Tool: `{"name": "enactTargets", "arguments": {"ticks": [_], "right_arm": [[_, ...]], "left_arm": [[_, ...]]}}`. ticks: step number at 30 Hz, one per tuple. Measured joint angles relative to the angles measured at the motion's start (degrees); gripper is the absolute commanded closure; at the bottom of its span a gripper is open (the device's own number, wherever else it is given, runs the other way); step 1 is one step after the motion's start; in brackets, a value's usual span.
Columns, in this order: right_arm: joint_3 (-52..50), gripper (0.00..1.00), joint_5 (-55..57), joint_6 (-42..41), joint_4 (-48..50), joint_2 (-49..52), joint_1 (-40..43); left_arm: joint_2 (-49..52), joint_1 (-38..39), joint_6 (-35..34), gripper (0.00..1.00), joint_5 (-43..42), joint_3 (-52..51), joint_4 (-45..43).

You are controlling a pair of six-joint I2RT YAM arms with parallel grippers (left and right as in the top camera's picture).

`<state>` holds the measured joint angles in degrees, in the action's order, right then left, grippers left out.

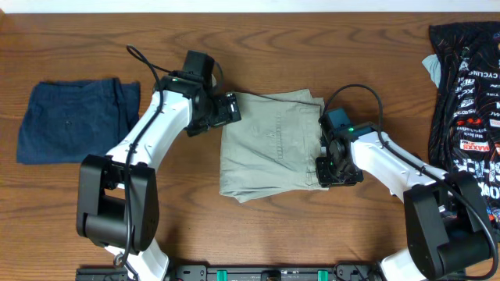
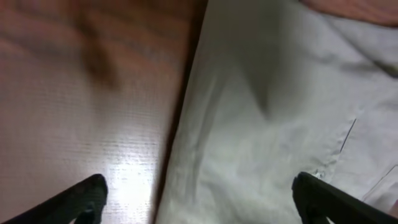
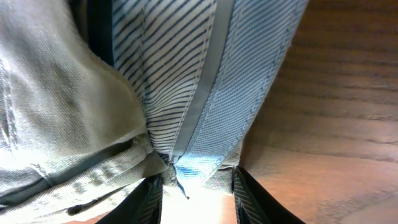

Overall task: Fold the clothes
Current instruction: 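Lift the folded shorts with the left gripper and carry them left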

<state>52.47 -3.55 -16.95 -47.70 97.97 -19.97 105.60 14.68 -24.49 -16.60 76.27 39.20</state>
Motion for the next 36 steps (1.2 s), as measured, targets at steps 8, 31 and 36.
{"name": "enactTargets", "arguments": {"ticks": [8, 31, 36], "right_arm": [[0.0, 0.64, 0.2, -0.1, 0.0, 0.0, 0.0], [0.1, 0.54, 1.4, -0.7, -0.5, 0.0, 0.2], [0.3, 0.52, 2.0, -0.9, -0.4, 0.0, 0.7]], "left_arm": [[4.4, 0.1, 4.3, 0.01, -3.5, 0.0, -6.9], [11.8, -0.2, 9.3, 0.94, -9.7, 0.5, -7.8], [7.4, -4.7, 9.6, 0.94, -1.8, 1.6, -5.0]]}}
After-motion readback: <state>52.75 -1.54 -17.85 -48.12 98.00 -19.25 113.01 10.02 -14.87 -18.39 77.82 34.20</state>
